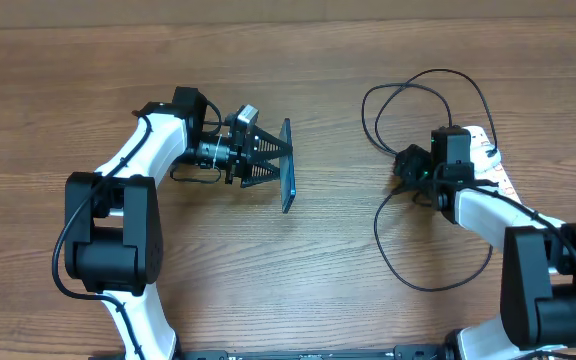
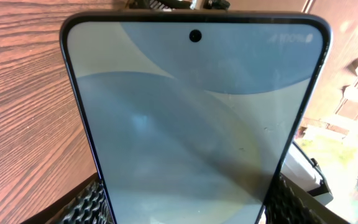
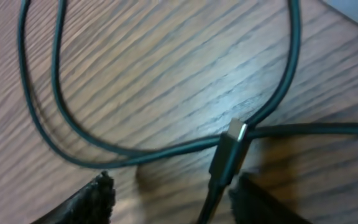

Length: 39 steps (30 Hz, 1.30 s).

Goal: Plug charger to phone and switch on socket
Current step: 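Grasp the USB-C plug with the right gripper and lift it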

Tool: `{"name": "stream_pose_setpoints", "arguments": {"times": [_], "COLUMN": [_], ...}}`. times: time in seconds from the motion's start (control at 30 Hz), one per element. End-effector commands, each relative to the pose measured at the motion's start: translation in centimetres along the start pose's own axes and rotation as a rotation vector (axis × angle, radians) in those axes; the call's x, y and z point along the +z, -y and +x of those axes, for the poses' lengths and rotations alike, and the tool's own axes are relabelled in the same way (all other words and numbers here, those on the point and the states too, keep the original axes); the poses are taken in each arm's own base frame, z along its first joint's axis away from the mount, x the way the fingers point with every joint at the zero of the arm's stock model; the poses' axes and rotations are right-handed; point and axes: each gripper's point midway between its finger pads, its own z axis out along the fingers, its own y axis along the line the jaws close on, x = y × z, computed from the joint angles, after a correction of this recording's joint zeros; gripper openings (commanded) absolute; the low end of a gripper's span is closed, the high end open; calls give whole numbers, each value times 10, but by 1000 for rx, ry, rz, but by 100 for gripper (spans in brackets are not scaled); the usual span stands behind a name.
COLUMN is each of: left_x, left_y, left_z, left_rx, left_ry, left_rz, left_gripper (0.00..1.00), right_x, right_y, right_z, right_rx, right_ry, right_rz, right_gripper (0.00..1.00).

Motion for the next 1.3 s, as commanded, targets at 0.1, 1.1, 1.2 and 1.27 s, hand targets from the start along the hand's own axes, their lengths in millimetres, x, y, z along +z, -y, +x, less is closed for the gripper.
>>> {"name": "stream_pose_setpoints", "arguments": {"times": [0.1, 1.1, 1.2, 1.27], "left_x": [0, 0, 0, 0], "left_y": [10, 10, 10, 10], "left_z": [-4, -5, -7, -8], "left_rx": [24, 27, 44, 47], "left_ry": [-2, 1, 4, 4], "left_rz": [36, 36, 36, 37], "left_gripper": [47, 47, 46, 46], "right_x": [17, -203, -220, -229], "right_y": [22, -84, -77, -77], "right_z": [20, 127, 154, 169], "right_rx": [16, -190, -251, -339], "right_ry": [-53, -620, -717, -758], "right_rz": [89, -702, -713, -751], "right_gripper": [24, 4, 4, 4]}}
